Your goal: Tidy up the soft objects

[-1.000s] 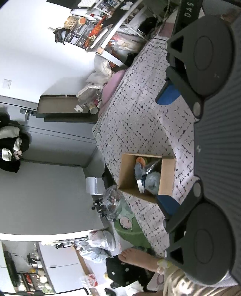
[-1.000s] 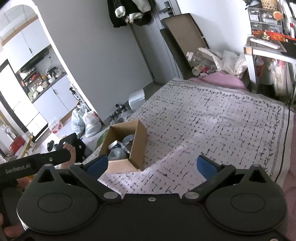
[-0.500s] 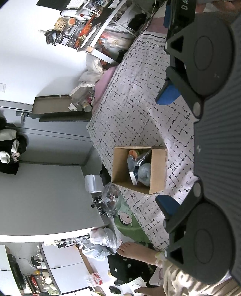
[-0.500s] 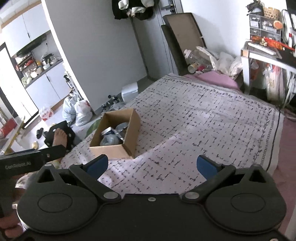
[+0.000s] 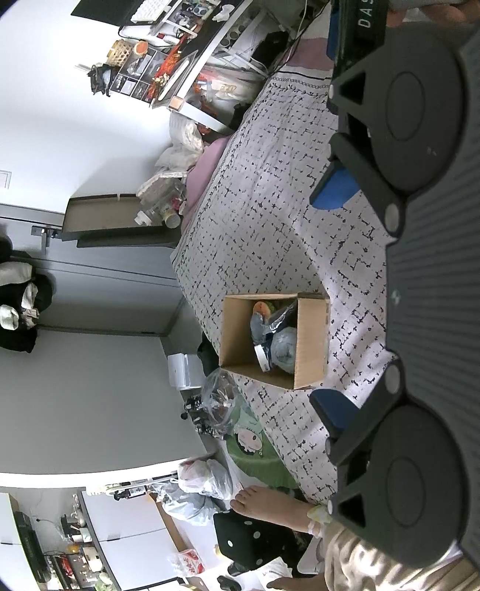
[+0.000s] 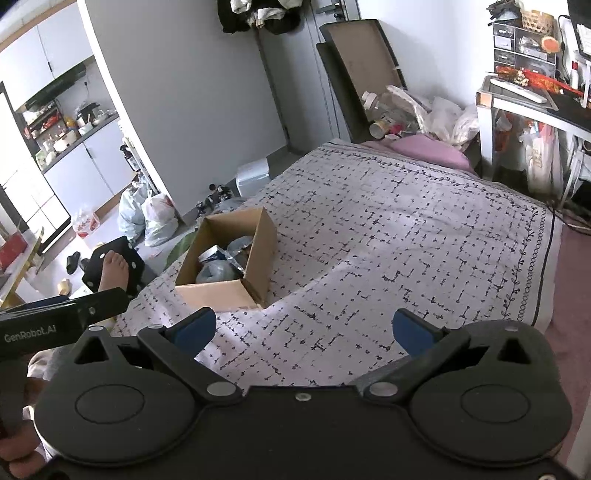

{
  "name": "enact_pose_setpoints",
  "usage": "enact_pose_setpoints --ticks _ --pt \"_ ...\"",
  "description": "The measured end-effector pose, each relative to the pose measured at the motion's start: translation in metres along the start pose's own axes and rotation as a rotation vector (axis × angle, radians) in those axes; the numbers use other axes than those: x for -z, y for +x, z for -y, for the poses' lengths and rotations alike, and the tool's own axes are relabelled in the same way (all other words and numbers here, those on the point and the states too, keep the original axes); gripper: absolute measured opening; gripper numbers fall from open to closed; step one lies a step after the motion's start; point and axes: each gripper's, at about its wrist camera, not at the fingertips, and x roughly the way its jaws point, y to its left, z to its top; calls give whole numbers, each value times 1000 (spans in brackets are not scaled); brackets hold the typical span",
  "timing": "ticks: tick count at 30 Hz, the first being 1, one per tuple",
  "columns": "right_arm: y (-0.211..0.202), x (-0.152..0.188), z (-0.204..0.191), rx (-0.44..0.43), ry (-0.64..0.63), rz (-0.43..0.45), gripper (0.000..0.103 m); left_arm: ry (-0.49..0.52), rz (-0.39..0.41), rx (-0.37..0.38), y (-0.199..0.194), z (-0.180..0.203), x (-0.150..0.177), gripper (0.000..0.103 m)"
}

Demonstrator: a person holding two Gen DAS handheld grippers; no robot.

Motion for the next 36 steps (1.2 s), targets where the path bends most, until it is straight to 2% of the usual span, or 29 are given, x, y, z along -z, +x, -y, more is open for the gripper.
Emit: enact_pose_setpoints --ticks 36 --pt "-6 -3 0 -4 7 21 103 12 -1 5 -5 3 -4 103"
